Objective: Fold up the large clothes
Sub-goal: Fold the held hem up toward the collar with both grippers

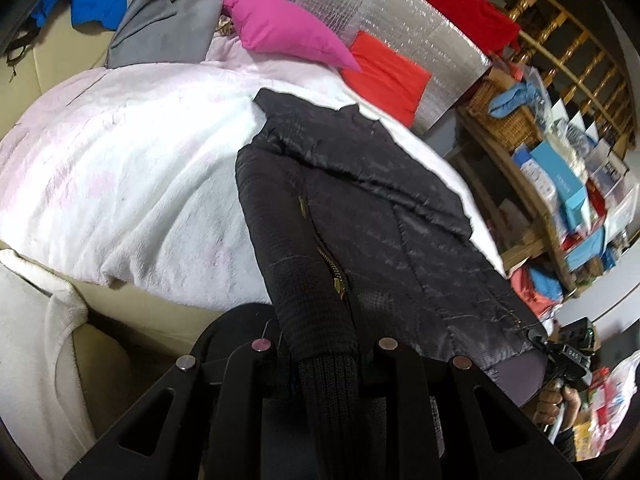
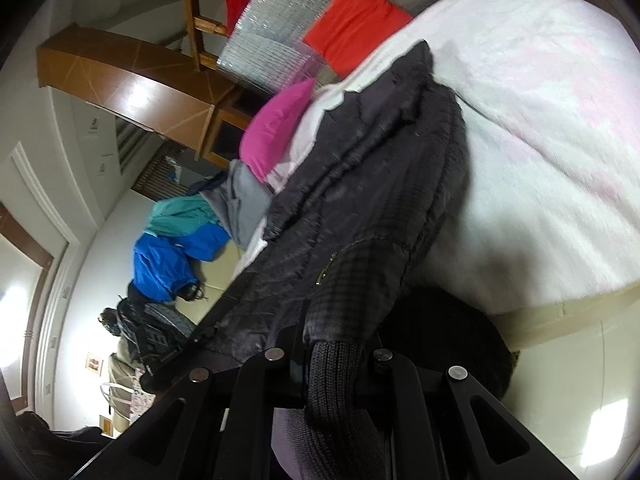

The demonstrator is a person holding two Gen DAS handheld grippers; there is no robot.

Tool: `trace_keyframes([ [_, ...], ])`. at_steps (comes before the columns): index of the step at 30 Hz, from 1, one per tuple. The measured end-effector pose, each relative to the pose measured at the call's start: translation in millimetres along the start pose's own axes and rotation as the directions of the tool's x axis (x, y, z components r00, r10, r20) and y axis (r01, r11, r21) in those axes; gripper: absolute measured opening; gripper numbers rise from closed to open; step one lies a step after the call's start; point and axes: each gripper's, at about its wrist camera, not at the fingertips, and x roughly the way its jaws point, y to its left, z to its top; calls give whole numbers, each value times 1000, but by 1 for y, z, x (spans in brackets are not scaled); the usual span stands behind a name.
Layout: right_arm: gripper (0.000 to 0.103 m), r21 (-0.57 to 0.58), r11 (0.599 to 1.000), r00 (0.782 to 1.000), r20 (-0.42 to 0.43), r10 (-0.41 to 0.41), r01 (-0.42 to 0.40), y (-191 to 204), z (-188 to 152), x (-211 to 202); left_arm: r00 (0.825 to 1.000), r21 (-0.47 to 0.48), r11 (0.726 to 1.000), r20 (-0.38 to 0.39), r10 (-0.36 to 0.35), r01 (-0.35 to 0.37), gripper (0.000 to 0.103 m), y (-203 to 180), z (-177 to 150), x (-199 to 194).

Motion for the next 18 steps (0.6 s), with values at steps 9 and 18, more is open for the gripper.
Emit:
trace_keyframes([
  [9, 13, -7, 999, 999, 31, 39, -39, 14, 8, 2, 1000, -61, 998, -7, -22, 22, 20, 13, -2, 5],
  [18, 13, -1, 999, 997, 63, 54, -54, 18, 13, -4, 997, -76, 994, 20, -74, 75, 20, 15, 4, -2],
])
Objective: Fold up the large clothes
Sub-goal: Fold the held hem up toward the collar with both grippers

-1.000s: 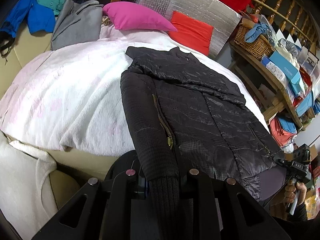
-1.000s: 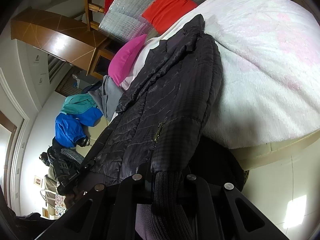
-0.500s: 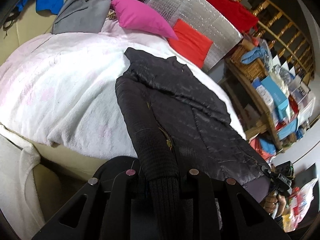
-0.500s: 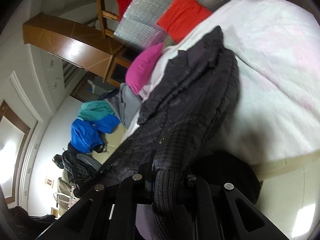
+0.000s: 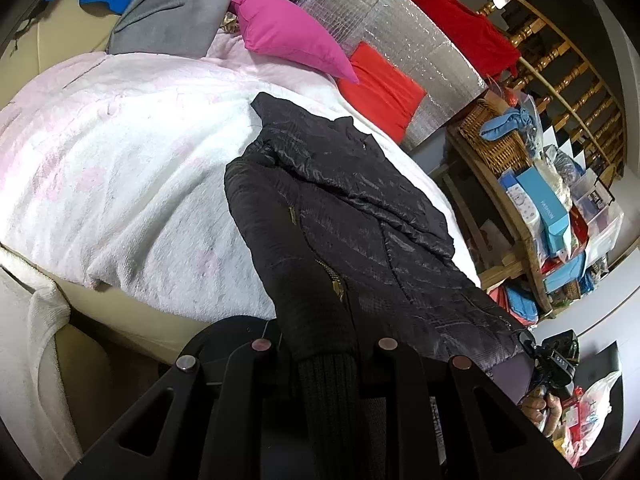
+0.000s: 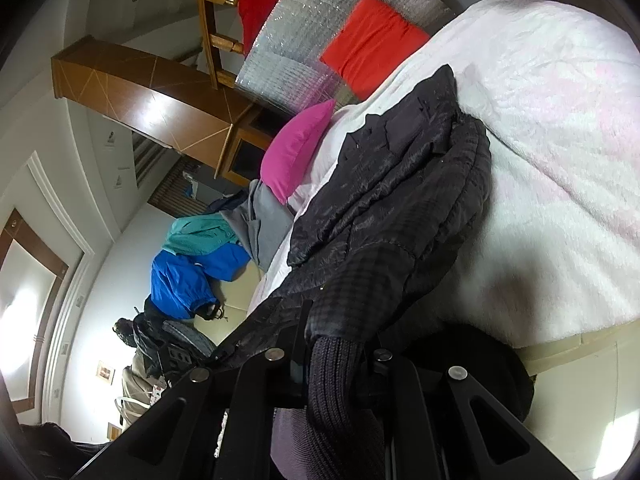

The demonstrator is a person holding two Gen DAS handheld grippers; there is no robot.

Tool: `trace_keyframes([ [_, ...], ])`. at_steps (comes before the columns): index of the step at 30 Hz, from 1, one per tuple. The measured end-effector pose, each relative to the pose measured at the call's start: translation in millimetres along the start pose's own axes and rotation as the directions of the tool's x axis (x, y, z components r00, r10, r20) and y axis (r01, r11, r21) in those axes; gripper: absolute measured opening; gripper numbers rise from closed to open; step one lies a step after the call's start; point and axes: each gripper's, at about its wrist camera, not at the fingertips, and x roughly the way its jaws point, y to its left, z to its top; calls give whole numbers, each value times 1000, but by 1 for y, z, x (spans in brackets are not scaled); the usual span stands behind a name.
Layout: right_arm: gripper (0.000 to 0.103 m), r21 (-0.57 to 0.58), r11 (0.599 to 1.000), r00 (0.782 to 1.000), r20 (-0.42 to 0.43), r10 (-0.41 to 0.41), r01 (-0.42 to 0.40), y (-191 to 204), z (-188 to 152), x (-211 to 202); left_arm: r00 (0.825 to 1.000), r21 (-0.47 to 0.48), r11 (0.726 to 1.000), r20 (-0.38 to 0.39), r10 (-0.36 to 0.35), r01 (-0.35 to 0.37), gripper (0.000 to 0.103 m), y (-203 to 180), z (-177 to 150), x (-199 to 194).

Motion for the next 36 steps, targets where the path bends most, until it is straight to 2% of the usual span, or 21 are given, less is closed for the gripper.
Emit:
trace_keyframes([
  [8, 13, -6, 999, 999, 27, 32, -32, 9, 10, -1, 999, 1, 999, 32, -38, 38, 20, -5, 13, -4],
  [17, 13, -44, 996, 994, 75, 82, -79, 28, 38, 3, 994, 45, 997, 88, -70, 66, 20, -23, 48, -5],
  [25, 13, -46, 992, 984, 123, 126, -121, 37, 61, 9, 992, 81, 995, 114, -62, 53, 20, -37, 76, -1],
  [36, 13, -54, 993, 978, 171, 117, -109, 42, 84, 14, 984, 133, 991, 170, -55, 32, 20, -62, 113, 12],
])
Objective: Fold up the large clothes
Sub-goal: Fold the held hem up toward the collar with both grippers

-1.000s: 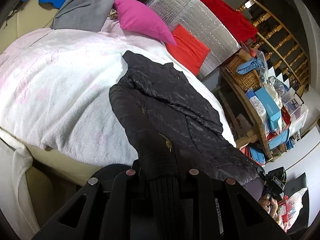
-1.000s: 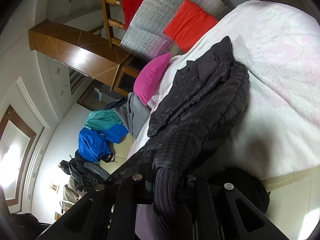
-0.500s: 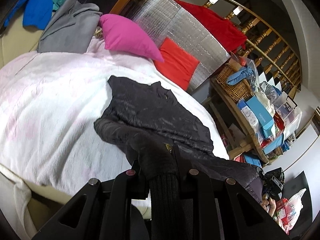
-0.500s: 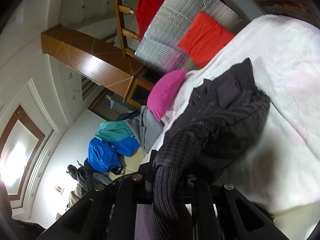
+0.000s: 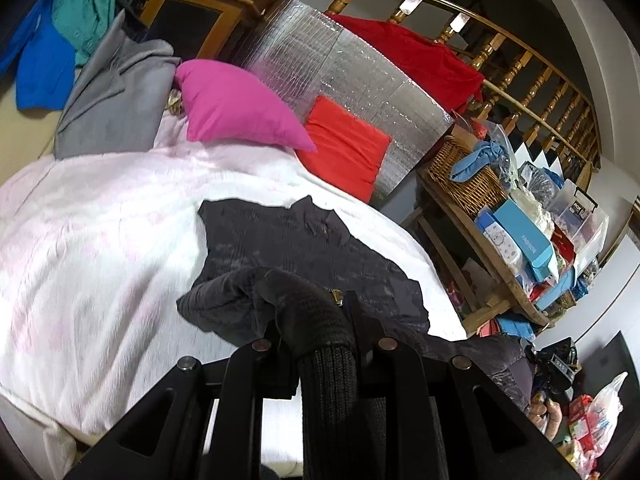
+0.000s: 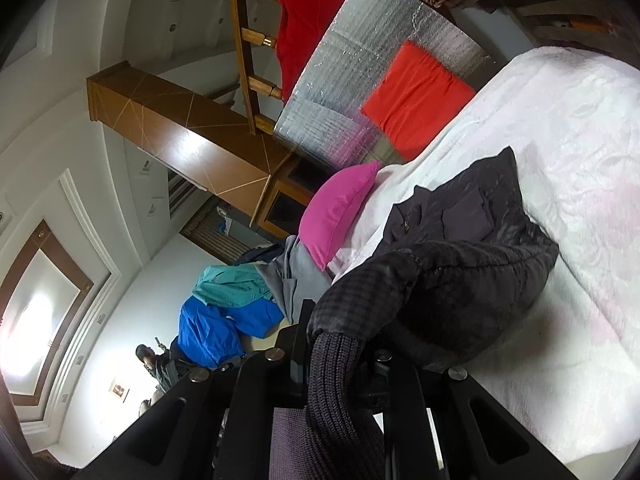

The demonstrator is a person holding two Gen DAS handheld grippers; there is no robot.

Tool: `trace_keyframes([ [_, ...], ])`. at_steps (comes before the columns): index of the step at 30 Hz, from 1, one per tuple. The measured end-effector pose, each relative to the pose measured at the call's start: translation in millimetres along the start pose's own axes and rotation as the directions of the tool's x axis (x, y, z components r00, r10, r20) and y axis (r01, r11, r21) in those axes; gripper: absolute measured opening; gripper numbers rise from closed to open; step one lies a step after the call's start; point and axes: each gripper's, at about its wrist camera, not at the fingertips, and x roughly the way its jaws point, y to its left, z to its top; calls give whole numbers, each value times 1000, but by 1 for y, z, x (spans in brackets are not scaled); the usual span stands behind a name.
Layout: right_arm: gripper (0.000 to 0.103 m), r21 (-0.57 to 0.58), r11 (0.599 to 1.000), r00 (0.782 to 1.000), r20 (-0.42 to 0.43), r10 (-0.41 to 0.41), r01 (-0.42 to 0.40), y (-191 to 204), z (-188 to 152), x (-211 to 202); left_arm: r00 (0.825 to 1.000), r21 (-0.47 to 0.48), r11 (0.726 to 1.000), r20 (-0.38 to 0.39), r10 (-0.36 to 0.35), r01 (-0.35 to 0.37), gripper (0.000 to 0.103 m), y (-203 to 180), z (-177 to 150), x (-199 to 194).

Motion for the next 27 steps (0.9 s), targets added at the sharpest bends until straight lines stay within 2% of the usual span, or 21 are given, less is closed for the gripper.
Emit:
trace_keyframes([
  [3, 13, -1, 1000, 1000, 13, -8, 8, 0, 8, 6, 999, 8, 1000, 15, 30, -30, 20, -3, 6, 7],
  [5, 13, -1, 1000, 1000, 22, -19, 19, 0, 14, 12, 997, 16, 997, 23, 79, -79, 20, -6, 7, 13],
  [9, 13, -10, 999, 999, 21, -40, 40, 1, 24, 27, 978, 55, 977, 28, 207, -208, 20, -12, 7, 27],
  [12, 13, -15, 998, 998, 16, -56, 56, 1, 30, 37, 969, 63, 967, 31, 247, -248, 20, -12, 5, 33],
  [27, 13, -7, 992, 992, 13, -126, 126, -2, 31, 46, 960, 74, 958, 10, 278, -278, 20, -8, 10, 52],
])
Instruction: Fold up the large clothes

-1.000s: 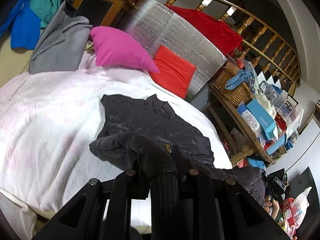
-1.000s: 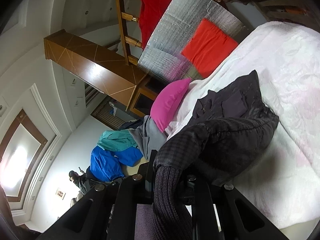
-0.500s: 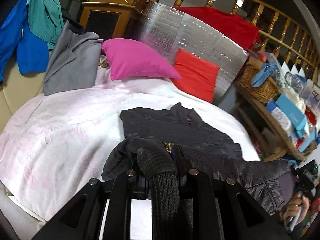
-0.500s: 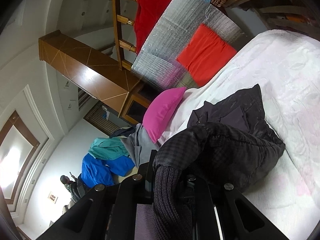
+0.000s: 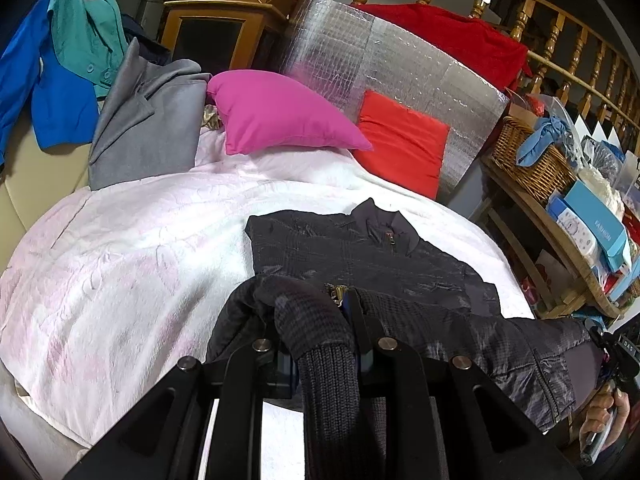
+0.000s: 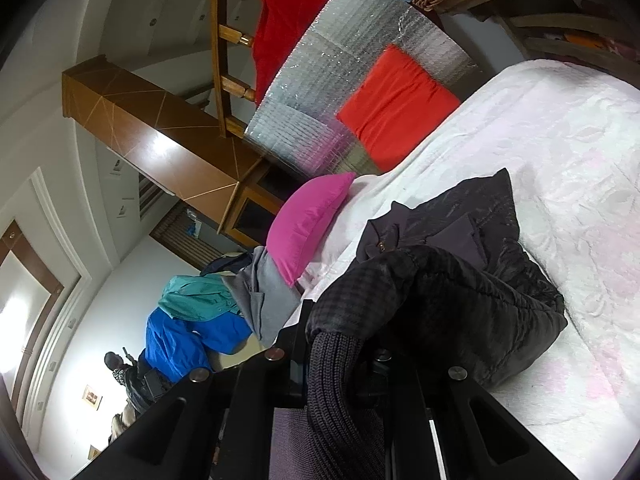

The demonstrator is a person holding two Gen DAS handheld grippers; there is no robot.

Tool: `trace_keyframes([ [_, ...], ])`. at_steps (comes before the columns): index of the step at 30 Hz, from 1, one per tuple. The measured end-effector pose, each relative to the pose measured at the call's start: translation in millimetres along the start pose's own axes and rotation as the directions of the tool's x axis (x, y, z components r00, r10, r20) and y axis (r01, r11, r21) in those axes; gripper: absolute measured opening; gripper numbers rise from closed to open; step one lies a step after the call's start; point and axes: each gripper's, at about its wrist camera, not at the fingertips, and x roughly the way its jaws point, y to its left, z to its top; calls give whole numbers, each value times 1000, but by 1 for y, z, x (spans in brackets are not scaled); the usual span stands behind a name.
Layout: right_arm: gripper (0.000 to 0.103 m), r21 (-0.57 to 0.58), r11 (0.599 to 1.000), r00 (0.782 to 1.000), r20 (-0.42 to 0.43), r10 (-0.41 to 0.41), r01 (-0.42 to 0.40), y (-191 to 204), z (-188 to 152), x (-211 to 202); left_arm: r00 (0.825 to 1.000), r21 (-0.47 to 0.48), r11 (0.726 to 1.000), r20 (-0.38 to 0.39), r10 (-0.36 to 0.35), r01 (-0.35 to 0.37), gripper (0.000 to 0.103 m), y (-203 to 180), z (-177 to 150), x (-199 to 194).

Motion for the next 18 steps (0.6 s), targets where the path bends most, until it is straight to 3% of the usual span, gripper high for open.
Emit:
trace_keyframes([
  [18, 13, 0, 1000, 1000, -1, -11, 11, -1, 0, 1, 1000, 24, 999, -7, 25, -25, 20, -7, 0, 4],
])
